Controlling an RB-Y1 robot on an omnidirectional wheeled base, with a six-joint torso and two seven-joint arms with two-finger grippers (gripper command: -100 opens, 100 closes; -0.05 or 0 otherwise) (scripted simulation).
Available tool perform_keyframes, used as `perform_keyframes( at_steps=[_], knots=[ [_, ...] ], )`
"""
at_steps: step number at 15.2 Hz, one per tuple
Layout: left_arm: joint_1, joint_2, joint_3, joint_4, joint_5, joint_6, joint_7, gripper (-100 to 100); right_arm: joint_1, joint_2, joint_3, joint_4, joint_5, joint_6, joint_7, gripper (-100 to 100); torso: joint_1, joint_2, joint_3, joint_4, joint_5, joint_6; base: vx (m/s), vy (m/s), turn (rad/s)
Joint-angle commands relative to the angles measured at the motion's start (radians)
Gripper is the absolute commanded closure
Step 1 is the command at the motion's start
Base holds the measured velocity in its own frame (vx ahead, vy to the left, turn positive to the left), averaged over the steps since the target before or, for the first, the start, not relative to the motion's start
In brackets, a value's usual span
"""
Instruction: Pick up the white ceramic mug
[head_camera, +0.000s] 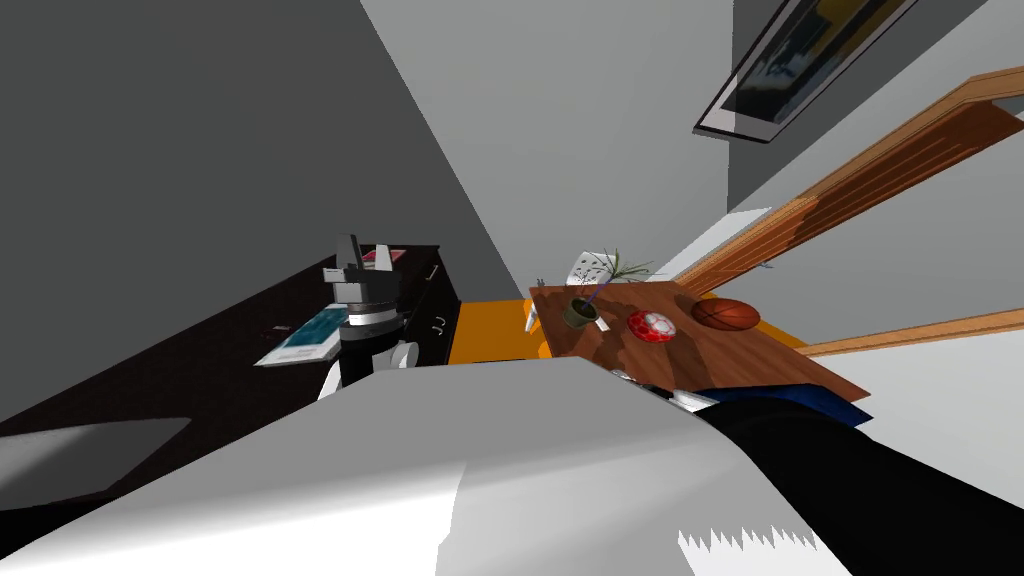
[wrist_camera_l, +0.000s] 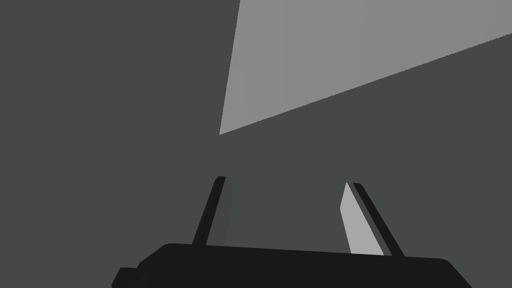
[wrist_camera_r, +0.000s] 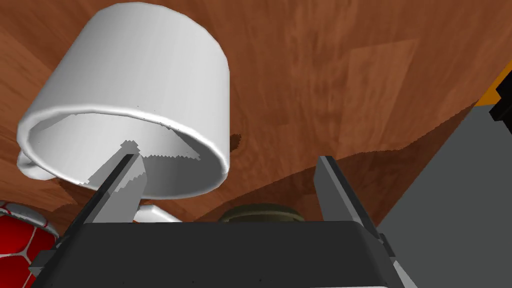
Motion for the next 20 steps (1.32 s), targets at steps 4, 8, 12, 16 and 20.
perform_keyframes(
  at_steps=[4, 8, 12, 16, 20],
  knots=[
    [0.0, 0.0, 0.0, 0.0, 0.0, 0.0, 0.0, 0, 0.047, -0.036, 0.089, 0.017, -0.005, 0.028, -0.019, -100, 0.001, -0.001, -0.001, 0.0, 0.0, 0.0, 0.178, 0.01, 0.023],
    [0.0, 0.0, 0.0, 0.0, 0.0, 0.0, 0.0, 0, 0.015, 0.035, 0.079, 0.071, 0.01, 0.01, 0.005, -100, -0.001, 0.008, 0.005, 0.002, 0.0, 0.0, 0.029, -0.007, 0.055],
    [0.0, 0.0, 0.0, 0.0, 0.0, 0.0, 0.0, 0, 0.002, 0.066, 0.084, 0.097, 0.015, 0.006, 0.013, -100, -0.002, 0.014, 0.009, 0.004, -0.001, 0.0, -0.028, -0.02, 0.047],
    [0.0, 0.0, 0.0, 0.0, 0.0, 0.0, 0.0, 0, 0.0, 0.07, 0.085, 0.1, 0.015, 0.004, 0.015, 100, -0.001, 0.013, 0.008, 0.003, 0.0, 0.0, -0.002, -0.001, 0.0],
    [0.0, 0.0, 0.0, 0.0, 0.0, 0.0, 0.0, 0, 0.024, 0.013, 0.077, 0.052, 0.006, 0.014, -0.002, 100, 0.0, 0.012, 0.007, 0.003, 0.0, 0.0, 0.011, 0.013, -0.061]
  ],
)
